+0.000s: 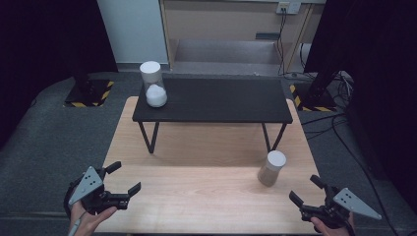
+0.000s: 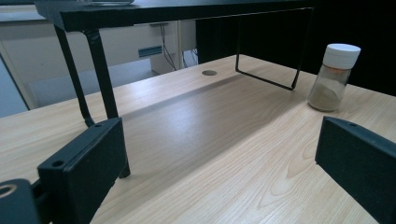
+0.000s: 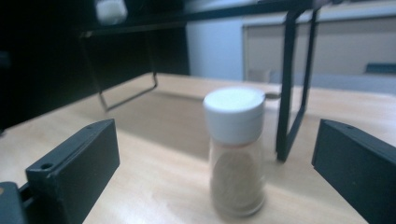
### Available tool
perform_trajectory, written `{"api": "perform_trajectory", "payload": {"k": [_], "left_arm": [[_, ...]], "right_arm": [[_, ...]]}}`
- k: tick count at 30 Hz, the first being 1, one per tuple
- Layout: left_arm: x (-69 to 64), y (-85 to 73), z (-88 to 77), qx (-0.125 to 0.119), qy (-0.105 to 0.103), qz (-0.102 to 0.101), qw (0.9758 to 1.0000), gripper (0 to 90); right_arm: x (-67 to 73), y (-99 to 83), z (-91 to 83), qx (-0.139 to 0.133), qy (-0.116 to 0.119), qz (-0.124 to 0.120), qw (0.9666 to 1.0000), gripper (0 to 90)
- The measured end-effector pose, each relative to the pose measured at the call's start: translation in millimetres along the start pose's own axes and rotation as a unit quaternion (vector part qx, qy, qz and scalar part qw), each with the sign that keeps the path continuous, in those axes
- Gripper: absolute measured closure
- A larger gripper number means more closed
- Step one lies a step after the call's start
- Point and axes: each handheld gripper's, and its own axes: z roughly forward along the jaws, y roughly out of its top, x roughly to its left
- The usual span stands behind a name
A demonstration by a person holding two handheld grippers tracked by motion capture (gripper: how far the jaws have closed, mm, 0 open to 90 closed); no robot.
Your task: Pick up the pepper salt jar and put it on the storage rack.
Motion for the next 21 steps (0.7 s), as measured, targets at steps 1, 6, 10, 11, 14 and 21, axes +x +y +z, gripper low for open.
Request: {"api": "perform_trajectory", "payload": {"k": [1,6,10,11,14,21], "left_arm": [[-0.3,0.1,0.3,-0.001,0.001,0.001,1.0,0.9],[0.5,-1.3,0.6,0.002,0.002,-0.007,1.0,0.9],[-0.1,-0.9,0.9,0.0,0.003,0.0,1.0,1.0],[0.1,-0.6,1.4,0.0,0.002,0.0,1.0,1.0],[0.8,-0.3,3.2,0.001,0.002,0.001,1.0,0.9],[2.5,0.0,4.3,0.001,-0.003,0.002,1.0,0.9]], "right_arm": [[-0.6,1.8,1.0,0.008,0.004,0.0,1.0,1.5],[-0.2,14.2,-2.4,0.014,0.009,-0.023,0.9996,1.3],[-1.2,28.0,-14.1,0.004,0.007,-0.012,0.9999,1.3],[-1.5,33.6,-17.6,0.007,0.005,-0.017,0.9998,1.3],[-4.0,47.8,-27.0,0.007,0.005,-0.017,0.9998,1.3],[-8.5,92.8,-42.7,0.03,0.002,-0.037,0.9989,1.5]]}}
